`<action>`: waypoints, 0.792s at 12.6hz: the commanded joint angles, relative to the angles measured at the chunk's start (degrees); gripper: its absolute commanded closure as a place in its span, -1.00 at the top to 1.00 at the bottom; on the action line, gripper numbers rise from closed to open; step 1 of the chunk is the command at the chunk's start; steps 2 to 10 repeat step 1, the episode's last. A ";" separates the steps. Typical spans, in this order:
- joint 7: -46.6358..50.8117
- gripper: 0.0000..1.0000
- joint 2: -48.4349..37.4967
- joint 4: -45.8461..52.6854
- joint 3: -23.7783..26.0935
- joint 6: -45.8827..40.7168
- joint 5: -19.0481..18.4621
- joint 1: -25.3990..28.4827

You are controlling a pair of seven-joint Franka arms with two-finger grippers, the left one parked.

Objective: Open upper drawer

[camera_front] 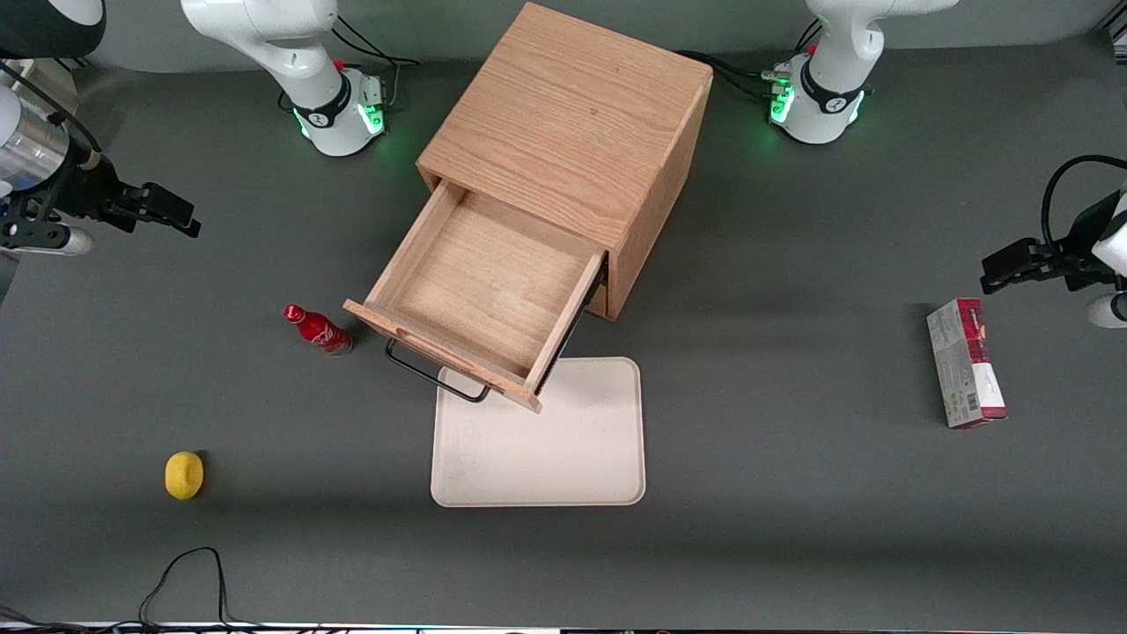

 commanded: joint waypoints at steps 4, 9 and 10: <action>1.07 1.00 -0.51 2.36 -0.14 -0.94 -0.69 0.02; 1.07 1.00 -0.51 2.36 -0.14 -0.94 -0.69 0.02; 1.07 1.00 -0.51 2.36 -0.14 -0.94 -0.69 0.02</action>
